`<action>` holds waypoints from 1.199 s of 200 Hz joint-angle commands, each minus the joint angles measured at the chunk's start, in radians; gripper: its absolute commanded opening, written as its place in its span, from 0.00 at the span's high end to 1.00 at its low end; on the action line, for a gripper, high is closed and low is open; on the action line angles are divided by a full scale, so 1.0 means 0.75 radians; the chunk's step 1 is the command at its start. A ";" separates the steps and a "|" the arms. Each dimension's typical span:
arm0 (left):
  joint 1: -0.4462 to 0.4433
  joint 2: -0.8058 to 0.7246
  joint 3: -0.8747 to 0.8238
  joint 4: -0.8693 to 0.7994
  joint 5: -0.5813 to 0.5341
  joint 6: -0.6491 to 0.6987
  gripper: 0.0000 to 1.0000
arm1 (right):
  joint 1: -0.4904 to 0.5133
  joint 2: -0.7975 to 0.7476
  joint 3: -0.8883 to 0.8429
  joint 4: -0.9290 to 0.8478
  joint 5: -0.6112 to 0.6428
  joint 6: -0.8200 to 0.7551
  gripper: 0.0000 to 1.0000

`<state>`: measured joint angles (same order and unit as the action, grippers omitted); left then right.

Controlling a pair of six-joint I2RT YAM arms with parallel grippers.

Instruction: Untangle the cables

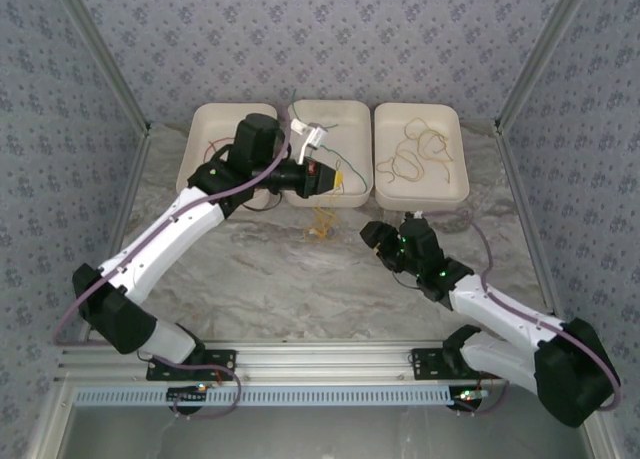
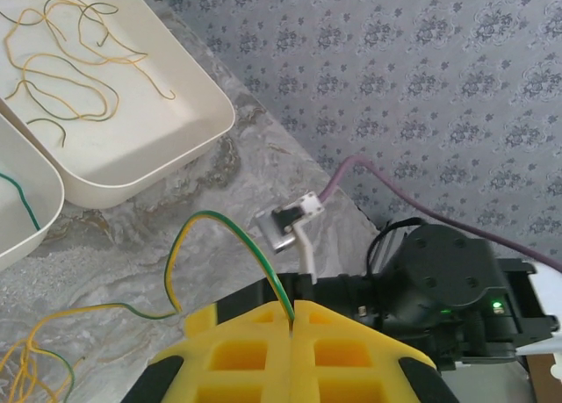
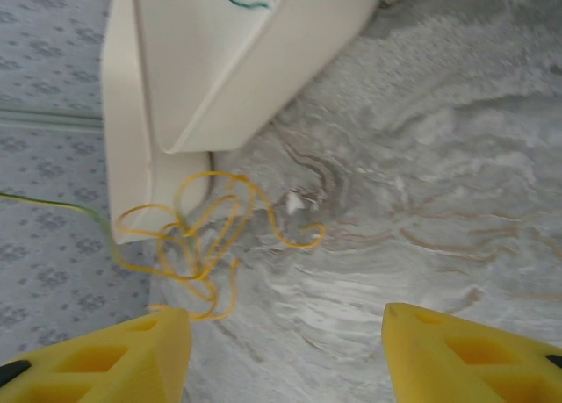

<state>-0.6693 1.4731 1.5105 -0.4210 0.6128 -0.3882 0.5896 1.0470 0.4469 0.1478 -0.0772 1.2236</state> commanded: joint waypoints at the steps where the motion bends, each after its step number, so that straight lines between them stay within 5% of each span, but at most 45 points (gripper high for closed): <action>1: -0.014 0.000 0.059 0.000 0.009 0.031 1.00 | -0.009 0.083 -0.010 0.123 -0.036 -0.005 0.38; 101: -0.096 0.013 0.147 -0.045 -0.020 0.039 1.00 | -0.168 0.482 -0.011 0.578 -0.177 -0.015 0.38; 165: -0.114 0.018 0.191 -0.084 -0.044 0.047 1.00 | -0.159 0.588 0.022 0.729 -0.171 0.028 0.40; 206: -0.118 0.012 0.201 -0.097 -0.070 0.047 1.00 | -0.106 0.611 0.055 0.716 -0.194 0.069 0.52; 240: -0.118 0.008 0.201 -0.101 -0.107 0.043 1.00 | -0.047 0.564 -0.052 0.739 -0.104 0.111 0.49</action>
<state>-0.7483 1.4822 1.6283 -0.4808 0.5541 -0.3740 0.5346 1.4971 0.4545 0.6838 -0.1993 1.2728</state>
